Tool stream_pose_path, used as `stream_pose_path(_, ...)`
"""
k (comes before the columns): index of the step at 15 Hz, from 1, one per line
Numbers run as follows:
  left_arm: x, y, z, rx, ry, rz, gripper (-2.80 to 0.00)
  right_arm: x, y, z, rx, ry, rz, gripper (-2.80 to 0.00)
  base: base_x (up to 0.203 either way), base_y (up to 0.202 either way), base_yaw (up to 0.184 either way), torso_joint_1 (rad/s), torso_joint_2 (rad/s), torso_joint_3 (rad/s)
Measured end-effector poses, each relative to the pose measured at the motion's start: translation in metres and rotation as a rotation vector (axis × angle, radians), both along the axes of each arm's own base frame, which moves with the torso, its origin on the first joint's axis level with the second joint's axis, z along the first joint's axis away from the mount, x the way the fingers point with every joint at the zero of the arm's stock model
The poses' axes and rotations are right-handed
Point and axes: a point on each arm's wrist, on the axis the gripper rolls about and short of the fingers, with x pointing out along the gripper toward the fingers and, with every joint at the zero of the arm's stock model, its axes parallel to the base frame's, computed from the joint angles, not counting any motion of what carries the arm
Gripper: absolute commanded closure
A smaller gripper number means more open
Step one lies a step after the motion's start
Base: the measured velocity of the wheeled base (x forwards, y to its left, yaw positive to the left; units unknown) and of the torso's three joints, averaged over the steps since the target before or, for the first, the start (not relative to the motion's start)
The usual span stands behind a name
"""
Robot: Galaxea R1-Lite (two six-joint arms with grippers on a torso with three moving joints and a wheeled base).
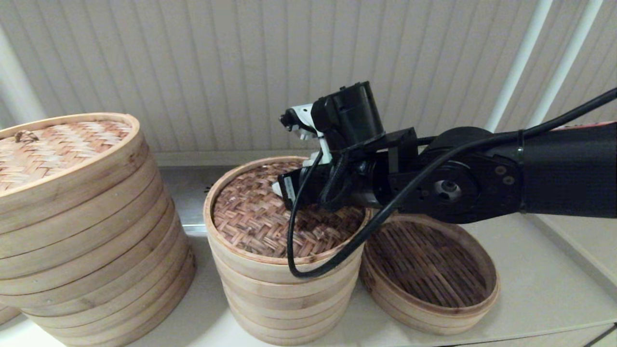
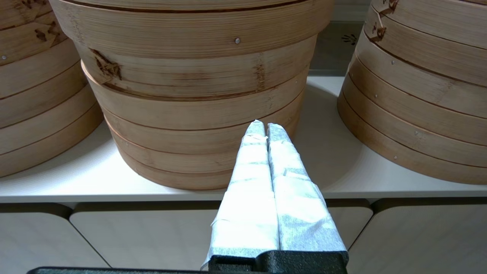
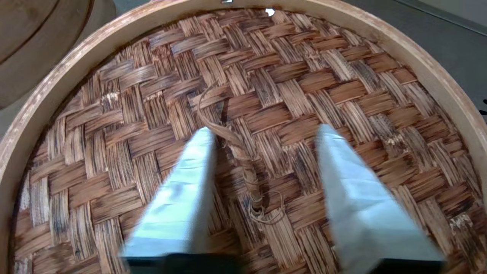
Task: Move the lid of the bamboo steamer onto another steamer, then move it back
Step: Pick up the steamer
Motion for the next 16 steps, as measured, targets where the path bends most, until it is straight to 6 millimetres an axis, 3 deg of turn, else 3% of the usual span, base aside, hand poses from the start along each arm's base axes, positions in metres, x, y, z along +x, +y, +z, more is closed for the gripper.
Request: stream_pose_path(16, 0.000, 0.000, 0.000, 0.000, 0.000, 0.000, 0.00, -0.011, -0.003, 0.013, 0.001, -0.037, -0.005, 0.00, 0.000, 0.000, 0.000, 0.000, 0.00, 0.000)
